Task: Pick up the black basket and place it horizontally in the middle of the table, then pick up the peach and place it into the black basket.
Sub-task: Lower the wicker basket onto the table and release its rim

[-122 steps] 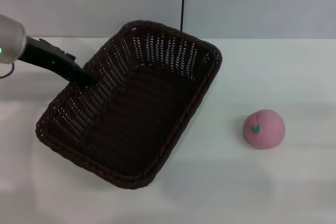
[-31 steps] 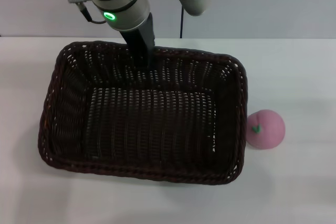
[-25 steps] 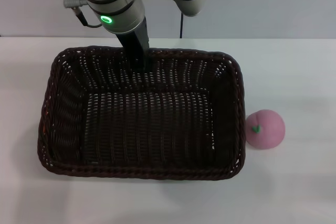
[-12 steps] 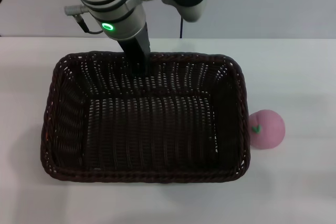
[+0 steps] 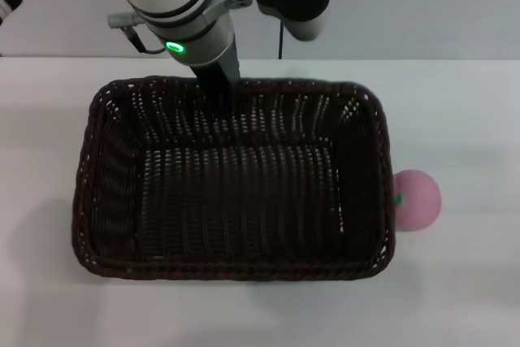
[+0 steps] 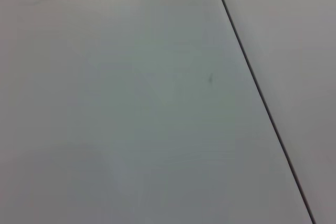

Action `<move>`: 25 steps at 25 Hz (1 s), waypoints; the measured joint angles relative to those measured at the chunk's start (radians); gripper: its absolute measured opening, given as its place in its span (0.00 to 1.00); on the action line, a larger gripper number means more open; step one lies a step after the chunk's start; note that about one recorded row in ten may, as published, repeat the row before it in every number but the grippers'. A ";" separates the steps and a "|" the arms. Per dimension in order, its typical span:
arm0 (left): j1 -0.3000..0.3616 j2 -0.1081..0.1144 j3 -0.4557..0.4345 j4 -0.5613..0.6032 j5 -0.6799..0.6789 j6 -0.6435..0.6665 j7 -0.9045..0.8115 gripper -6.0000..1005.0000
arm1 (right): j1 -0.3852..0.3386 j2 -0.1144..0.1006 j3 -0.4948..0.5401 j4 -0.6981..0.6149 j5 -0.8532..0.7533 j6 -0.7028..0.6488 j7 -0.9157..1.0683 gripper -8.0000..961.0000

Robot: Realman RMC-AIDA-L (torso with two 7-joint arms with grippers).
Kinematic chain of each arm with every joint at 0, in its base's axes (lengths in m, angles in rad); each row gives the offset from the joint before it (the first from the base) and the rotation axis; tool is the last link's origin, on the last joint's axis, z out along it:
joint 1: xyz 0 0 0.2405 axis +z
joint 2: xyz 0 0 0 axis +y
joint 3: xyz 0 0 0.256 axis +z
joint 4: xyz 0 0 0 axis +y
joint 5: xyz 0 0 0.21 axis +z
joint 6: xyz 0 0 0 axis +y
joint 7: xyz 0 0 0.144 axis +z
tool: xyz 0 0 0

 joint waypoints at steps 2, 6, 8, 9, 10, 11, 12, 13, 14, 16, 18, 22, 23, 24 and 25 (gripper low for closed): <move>0.015 0.000 0.001 0.025 0.014 -0.016 -0.027 0.25 | 0.001 0.000 0.000 0.001 0.000 0.001 0.000 0.75; 0.031 0.001 0.001 0.044 0.026 -0.035 -0.045 0.28 | 0.002 0.000 0.000 0.004 0.000 0.002 0.000 0.75; 0.031 0.001 0.001 0.044 0.026 -0.035 -0.045 0.36 | 0.003 0.000 0.000 0.004 0.000 0.002 0.000 0.75; 0.031 0.001 0.001 0.044 0.026 -0.035 -0.045 0.40 | 0.003 0.000 0.000 0.004 0.000 0.002 0.000 0.75; 0.035 0.002 0.009 0.051 0.026 -0.035 -0.045 0.44 | 0.003 0.000 0.000 0.004 0.000 0.002 0.000 0.75; 0.035 0.002 0.009 0.051 0.026 -0.035 -0.045 0.48 | 0.003 0.000 0.000 0.004 0.000 0.002 0.000 0.75; 0.041 0.003 0.024 0.051 0.030 -0.032 -0.035 0.52 | 0.003 0.000 0.000 0.004 0.000 0.002 0.000 0.75; 0.043 0.003 0.030 0.051 0.035 -0.034 -0.034 0.56 | 0.004 0.000 0.000 0.004 0.000 0.003 0.000 0.75; 0.046 0.003 0.034 0.053 0.040 -0.035 -0.034 0.61 | 0.004 0.000 0.000 0.004 0.000 0.003 0.000 0.75; 0.055 0.003 0.044 0.063 0.044 -0.038 -0.033 0.67 | 0.004 0.000 0.000 0.004 0.000 0.005 0.000 0.75; 0.062 0.004 0.047 0.073 0.045 -0.040 -0.033 0.72 | 0.004 0.000 0.000 0.004 0.000 0.007 0.000 0.75; 0.135 0.008 -0.009 0.212 0.038 -0.067 -0.032 0.78 | 0.005 0.000 0.000 0.004 0.000 0.010 0.000 0.75; 0.135 0.008 -0.009 0.212 0.038 -0.067 -0.032 0.78 | 0.003 -0.001 0.000 0.003 0.000 0.008 0.000 0.75; 0.153 0.009 -0.029 0.245 0.035 -0.072 -0.033 0.78 | 0.003 -0.001 0.000 0.003 0.000 0.008 0.000 0.75; 0.190 0.009 -0.071 0.304 0.023 -0.088 -0.033 0.78 | 0.002 -0.002 0.000 0.002 0.001 0.008 0.000 0.75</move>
